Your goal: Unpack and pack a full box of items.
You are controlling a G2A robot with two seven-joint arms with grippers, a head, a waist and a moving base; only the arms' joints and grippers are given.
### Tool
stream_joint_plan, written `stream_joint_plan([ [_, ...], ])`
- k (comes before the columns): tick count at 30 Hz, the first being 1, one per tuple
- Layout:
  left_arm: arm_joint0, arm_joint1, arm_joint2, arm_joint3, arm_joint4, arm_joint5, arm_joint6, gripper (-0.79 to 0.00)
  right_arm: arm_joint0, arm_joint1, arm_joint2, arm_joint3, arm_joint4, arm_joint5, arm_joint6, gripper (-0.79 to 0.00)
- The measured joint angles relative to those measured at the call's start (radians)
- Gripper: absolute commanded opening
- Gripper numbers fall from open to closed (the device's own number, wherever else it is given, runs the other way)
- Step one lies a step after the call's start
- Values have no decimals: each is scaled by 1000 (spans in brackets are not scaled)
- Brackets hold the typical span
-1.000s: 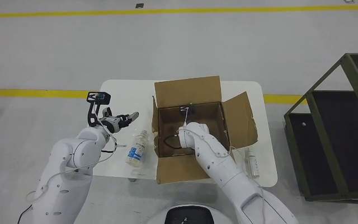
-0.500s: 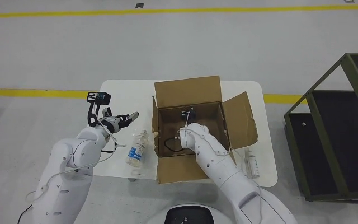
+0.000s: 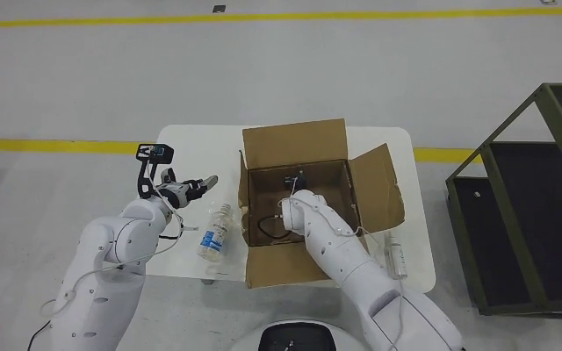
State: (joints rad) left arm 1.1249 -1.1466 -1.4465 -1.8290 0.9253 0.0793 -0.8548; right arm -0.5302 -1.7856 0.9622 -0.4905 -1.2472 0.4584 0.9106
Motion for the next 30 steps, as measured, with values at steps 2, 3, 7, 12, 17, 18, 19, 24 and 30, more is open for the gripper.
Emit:
stream_joint_plan([
  [2,0,0,0,0,0,0,0,0,7,-5,-1,19,9,-2,-9,-489],
  [3,0,0,0,0,0,0,0,0,9,-8,-1,27,12,-3,-13,-493],
  [7,0,0,0,0,0,0,0,0,21,-17,-4,56,22,-5,-25,-499],
  [12,0,0,0,0,0,0,0,0,33,-26,-6,88,32,-6,-38,-502],
  [17,0,0,0,0,0,0,0,0,42,-34,-7,115,38,-4,-48,-517],
  [18,0,0,0,0,0,0,0,0,44,-35,-7,120,39,-4,-51,-529],
  [19,0,0,0,0,0,0,0,0,45,-36,-7,124,40,-4,-53,-563],
  [24,0,0,0,0,0,0,0,0,53,-42,-6,147,47,-5,-63,-785],
  [30,0,0,0,0,0,0,0,0,61,-49,-9,158,50,-4,-72,-785],
])
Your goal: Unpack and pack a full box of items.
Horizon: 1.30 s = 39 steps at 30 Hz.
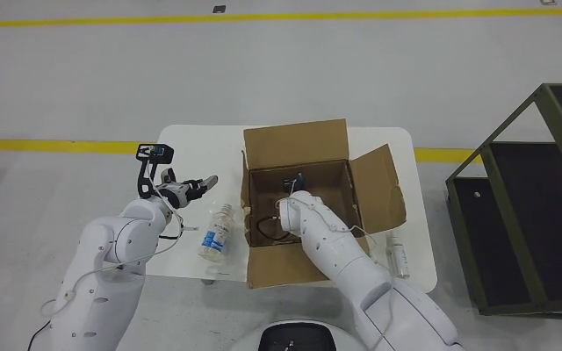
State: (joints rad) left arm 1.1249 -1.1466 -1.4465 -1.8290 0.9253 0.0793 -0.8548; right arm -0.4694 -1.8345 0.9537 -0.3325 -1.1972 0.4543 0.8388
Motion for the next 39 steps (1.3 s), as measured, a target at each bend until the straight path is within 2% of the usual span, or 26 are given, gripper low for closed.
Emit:
stream_joint_plan([
  [10,0,0,0,0,0,0,0,0,5,-5,3,-8,7,-11,-19,-785],
  [19,0,0,0,0,0,0,0,0,-9,8,20,-88,-2,-6,-27,-785],
  [25,0,0,0,0,0,0,0,0,-62,39,41,-236,-54,3,19,-785],
  [33,0,0,0,0,0,0,0,0,-242,105,102,-578,-213,3,157,-785],
  [39,0,0,0,0,0,0,0,0,-326,129,146,-676,-259,-23,202,-785],
])
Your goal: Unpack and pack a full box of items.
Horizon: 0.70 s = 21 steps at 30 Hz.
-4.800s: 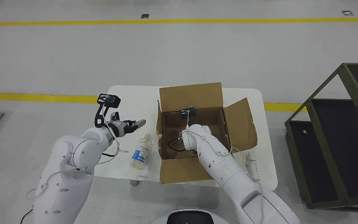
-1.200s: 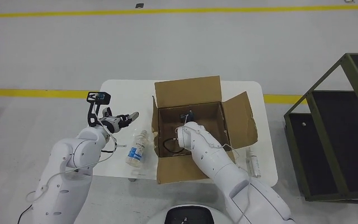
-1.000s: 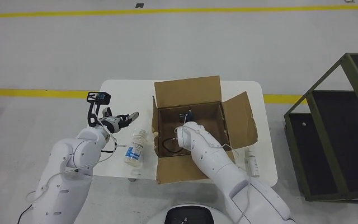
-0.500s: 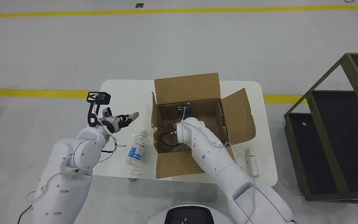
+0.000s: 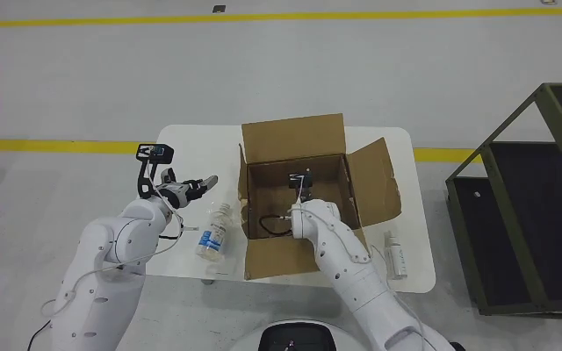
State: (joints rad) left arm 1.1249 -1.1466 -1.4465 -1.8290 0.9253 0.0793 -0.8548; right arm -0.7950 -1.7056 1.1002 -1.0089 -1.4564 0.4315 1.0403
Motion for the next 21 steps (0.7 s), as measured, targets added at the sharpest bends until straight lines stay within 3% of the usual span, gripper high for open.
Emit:
stream_joint_plan([
  [13,0,0,0,0,0,0,0,0,-56,7,7,-115,-46,-25,-7,-785],
  [21,0,0,0,0,0,0,0,0,-141,19,26,-291,-106,-38,-11,-785],
])
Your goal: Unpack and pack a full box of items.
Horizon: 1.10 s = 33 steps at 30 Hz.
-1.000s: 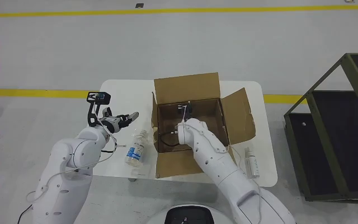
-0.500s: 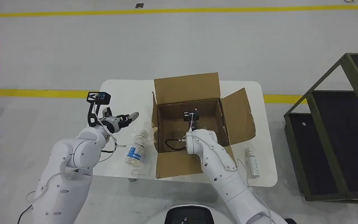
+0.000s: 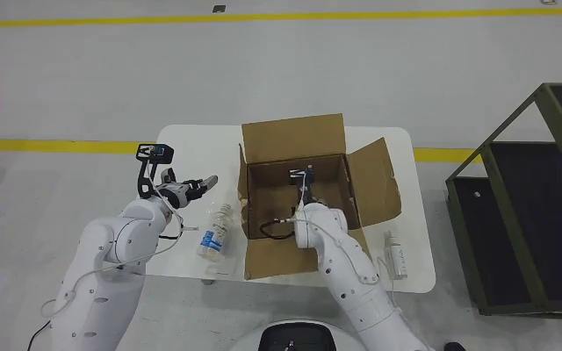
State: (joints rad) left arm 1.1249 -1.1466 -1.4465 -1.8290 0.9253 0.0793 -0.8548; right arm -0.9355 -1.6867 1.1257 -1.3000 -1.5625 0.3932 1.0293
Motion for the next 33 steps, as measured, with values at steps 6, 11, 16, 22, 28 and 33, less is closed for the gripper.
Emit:
stream_joint_plan([
  [6,0,0,0,0,0,0,0,0,-82,12,26,-140,-37,-29,-45,-785],
  [11,0,0,0,0,0,0,0,0,-121,16,33,-193,-44,-51,-84,-785],
  [16,0,0,0,0,0,0,0,0,-142,17,33,-219,-40,-71,-124,-785],
  [22,0,0,0,0,0,0,0,0,-131,14,40,-182,-32,-57,-111,-785],
  [28,0,0,0,0,0,0,0,0,-65,-1,64,-66,48,60,-75,-785],
  [33,0,0,0,0,0,0,0,0,65,-25,54,119,92,205,-51,-785],
])
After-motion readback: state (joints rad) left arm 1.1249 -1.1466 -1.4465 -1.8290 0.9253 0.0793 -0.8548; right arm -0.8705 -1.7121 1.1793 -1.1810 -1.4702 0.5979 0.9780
